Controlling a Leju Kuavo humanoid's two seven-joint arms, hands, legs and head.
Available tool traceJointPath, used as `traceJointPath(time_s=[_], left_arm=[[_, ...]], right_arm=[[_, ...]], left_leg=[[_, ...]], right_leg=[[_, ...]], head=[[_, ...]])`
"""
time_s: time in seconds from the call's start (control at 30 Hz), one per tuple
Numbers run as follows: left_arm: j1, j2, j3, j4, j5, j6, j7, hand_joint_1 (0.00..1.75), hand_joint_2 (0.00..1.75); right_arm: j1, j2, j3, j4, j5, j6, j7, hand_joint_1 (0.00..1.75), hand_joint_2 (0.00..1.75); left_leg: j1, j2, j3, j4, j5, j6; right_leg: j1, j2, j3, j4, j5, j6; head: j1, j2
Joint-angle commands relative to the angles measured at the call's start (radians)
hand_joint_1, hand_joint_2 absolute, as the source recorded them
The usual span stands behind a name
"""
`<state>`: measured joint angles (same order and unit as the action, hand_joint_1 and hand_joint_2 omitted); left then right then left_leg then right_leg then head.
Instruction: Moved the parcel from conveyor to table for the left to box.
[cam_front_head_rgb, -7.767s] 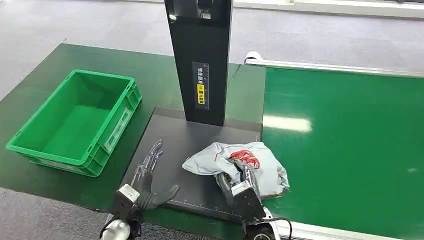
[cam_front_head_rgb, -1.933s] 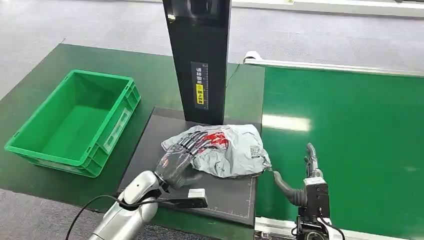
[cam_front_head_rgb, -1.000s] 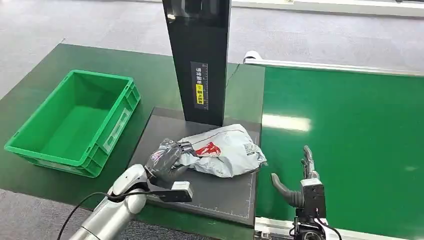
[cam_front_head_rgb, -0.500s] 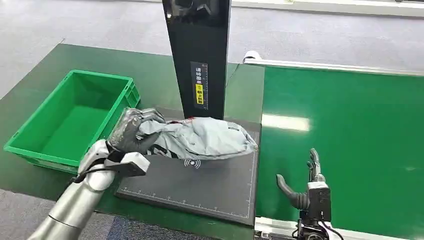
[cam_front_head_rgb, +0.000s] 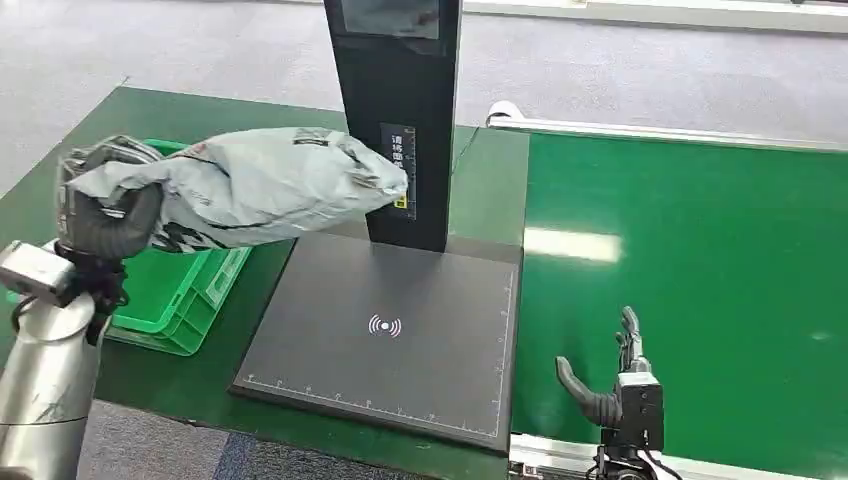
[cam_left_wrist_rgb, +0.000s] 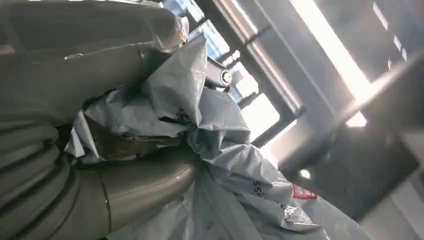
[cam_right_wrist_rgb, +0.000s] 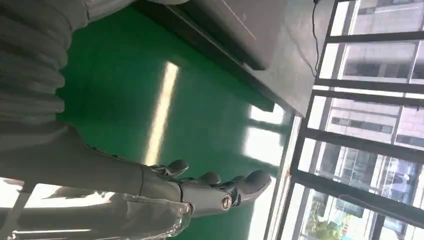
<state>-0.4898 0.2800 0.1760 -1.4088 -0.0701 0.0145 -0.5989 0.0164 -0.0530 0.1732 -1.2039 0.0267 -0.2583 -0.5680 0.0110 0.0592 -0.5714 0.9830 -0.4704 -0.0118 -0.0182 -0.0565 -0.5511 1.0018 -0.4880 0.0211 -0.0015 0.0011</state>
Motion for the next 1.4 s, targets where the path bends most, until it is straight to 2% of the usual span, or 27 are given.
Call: traceJointPath(time_s=[0.03,0.07,0.17,0.23,0.4,0.63,0.8,0.83,0.9,1.1,1.4], left_arm=[[0.017,0.011,0.229,0.009,0.028,0.0,0.023,1.75,1.75],[0.022,0.011,0.243,0.023,0.029,0.002,0.022,1.75,1.75],[0.034,0.019,0.281,0.088,0.001,0.014,0.025,1.75,1.75],[0.033,0.011,0.294,0.129,-0.006,0.014,0.021,1.75,1.75],[0.014,-0.008,0.234,0.292,-0.145,0.13,-0.004,1.75,1.75],[-0.095,0.001,0.184,0.528,-0.24,0.267,-0.014,1.75,1.75],[-0.112,0.005,0.179,0.57,-0.245,0.277,-0.021,1.75,1.75],[-0.118,0.007,0.174,0.588,-0.256,0.294,-0.025,1.75,1.75],[-0.136,0.002,0.16,0.689,-0.306,0.372,-0.02,1.75,1.75],[-0.182,0.002,0.166,0.749,-0.344,0.455,-0.012,1.75,1.75],[-0.312,0.053,0.15,0.908,-0.386,0.533,0.005,1.75,1.75]], right_arm=[[-0.024,0.012,0.056,-0.007,0.024,-0.004,0.057,0.0,1.75],[-0.02,0.015,0.054,-0.017,0.03,-0.001,0.063,0.0,1.75],[-0.009,0.031,0.037,-0.045,0.061,0.019,0.083,0.0,1.75],[-0.008,0.038,0.03,-0.052,0.075,0.032,0.088,0.0,1.75],[-0.004,0.059,0.008,-0.074,0.107,0.053,0.101,0.0,1.75],[0.01,0.059,-0.007,-0.087,0.119,0.059,0.109,0.0,1.75],[0.015,0.058,-0.008,-0.09,0.12,0.059,0.11,0.0,1.75],[0.017,0.059,-0.01,-0.092,0.121,0.059,0.11,0.0,1.75],[0.036,0.063,-0.01,-0.106,0.132,0.065,0.107,0.0,1.75],[0.058,0.055,-0.012,-0.127,0.14,0.064,0.105,0.0,1.75],[0.036,0.004,0.036,-0.064,0.081,0.039,0.066,0.0,1.75]], left_leg=[[0.001,-0.001,0.001,0.0,0.0,0.0],[0.002,-0.003,0.002,-0.002,0.0,0.001],[0.0,-0.001,0.0,0.0,0.0,0.001],[0.0,-0.001,0.002,-0.002,0.0,0.001],[0.0,-0.005,0.002,-0.003,0.001,0.0],[0.001,-0.009,0.0,-0.001,0.002,0.001],[0.001,-0.01,-0.001,-0.001,0.002,0.001],[0.0,-0.005,-0.001,0.0,0.001,0.0],[0.0,-0.006,-0.001,0.0,0.001,0.0],[0.002,-0.009,-0.001,0.0,0.001,0.001],[0.002,-0.006,-0.003,0.001,0.001,0.001]], right_leg=[[0.001,0.007,0.0,-0.001,0.001,-0.002],[0.002,0.011,0.001,-0.002,0.002,-0.003],[0.0,0.005,0.0,0.0,0.0,-0.001],[0.0,0.009,0.0,-0.002,0.001,-0.002],[0.0,0.004,0.001,-0.002,0.001,-0.002],[0.001,0.0,0.0,-0.002,0.0,-0.002],[0.001,-0.001,0.0,-0.001,0.0,-0.002],[0.0,-0.001,-0.001,0.0,0.0,-0.001],[0.0,0.0,-0.001,0.0,0.0,-0.001],[0.001,0.001,-0.001,-0.001,0.0,-0.002],[0.002,0.001,-0.002,-0.001,0.0,-0.001]], head=[[0.0,0.0],[0.0,0.0],[0.0,0.0],[0.001,0.0],[0.0,0.0],[0.0,0.0],[0.0,0.0],[0.0,0.0],[0.0,0.0],[0.0,0.0],[0.0,0.0]])
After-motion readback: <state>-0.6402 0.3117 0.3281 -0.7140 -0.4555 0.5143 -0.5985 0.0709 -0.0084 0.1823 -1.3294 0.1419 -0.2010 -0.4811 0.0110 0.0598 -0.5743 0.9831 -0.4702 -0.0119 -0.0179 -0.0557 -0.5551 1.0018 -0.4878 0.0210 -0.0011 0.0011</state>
